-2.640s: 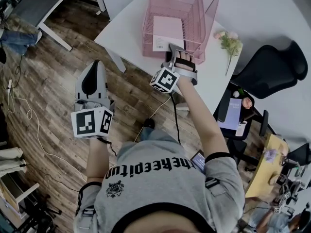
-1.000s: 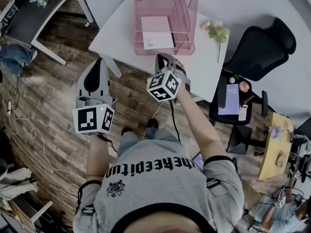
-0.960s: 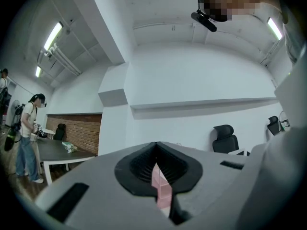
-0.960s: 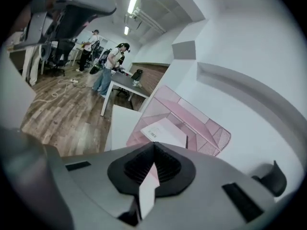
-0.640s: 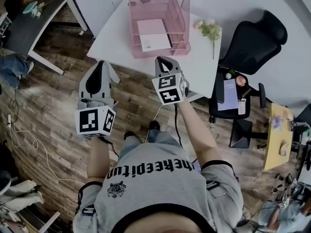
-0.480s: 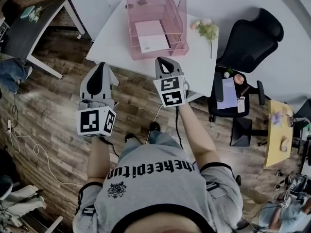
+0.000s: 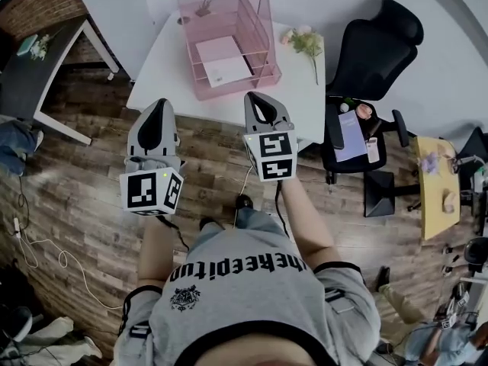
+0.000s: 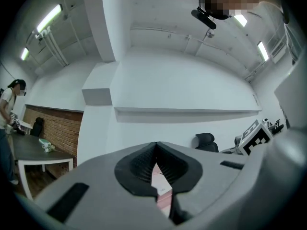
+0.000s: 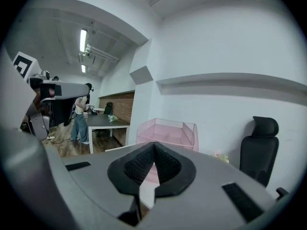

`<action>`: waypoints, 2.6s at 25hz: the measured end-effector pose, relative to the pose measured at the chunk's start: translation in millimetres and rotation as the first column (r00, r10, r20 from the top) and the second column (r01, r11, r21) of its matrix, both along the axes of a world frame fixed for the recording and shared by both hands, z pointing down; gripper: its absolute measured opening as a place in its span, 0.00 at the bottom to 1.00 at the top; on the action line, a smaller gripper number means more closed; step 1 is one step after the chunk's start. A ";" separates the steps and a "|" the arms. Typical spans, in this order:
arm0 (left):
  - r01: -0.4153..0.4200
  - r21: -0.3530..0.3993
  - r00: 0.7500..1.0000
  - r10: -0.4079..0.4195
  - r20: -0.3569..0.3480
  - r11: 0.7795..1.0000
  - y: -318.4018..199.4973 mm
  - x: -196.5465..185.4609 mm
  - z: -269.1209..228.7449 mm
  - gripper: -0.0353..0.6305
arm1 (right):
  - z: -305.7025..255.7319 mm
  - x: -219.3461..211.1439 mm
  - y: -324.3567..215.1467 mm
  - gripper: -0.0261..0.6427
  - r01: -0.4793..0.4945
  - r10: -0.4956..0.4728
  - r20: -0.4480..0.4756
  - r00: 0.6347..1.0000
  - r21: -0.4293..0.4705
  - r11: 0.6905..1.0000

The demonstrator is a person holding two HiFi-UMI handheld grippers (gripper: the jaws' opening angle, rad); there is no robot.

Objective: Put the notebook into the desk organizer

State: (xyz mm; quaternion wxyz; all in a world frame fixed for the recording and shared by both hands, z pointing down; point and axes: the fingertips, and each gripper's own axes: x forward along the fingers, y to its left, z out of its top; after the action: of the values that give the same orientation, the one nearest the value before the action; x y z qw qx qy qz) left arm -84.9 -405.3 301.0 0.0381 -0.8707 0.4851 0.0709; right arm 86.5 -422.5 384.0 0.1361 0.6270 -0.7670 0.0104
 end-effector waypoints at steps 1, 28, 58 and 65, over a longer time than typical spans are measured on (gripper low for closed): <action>-0.010 0.003 1.000 0.010 -0.001 1.000 0.4 1.7 -0.8 0.06 | -3.9 2.0 3.2 0.04 -0.015 0.015 0.009 1.000 0.012 1.000; -0.150 0.034 0.989 0.149 0.012 0.988 17.2 9.7 -11.3 0.06 | -74.8 16.3 76.3 0.04 -0.179 0.140 0.171 0.975 0.244 0.953; -0.196 0.033 0.981 0.196 0.010 0.980 43.6 -3.6 -4.8 0.06 | -73.9 -2.4 119.5 0.04 -0.225 0.176 0.194 0.965 0.269 0.936; -0.197 0.029 0.980 0.197 0.011 0.980 48.4 -12.4 -2.5 0.06 | -74.1 -9.3 125.9 0.04 -0.234 0.182 0.204 0.962 0.274 0.933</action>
State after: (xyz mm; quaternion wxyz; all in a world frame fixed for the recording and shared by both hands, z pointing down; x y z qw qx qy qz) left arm -97.2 -356.8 298.5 0.0459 -0.9142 0.3951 0.0779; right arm 77.2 -296.6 309.9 -0.0289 0.7148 -0.6979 -0.0347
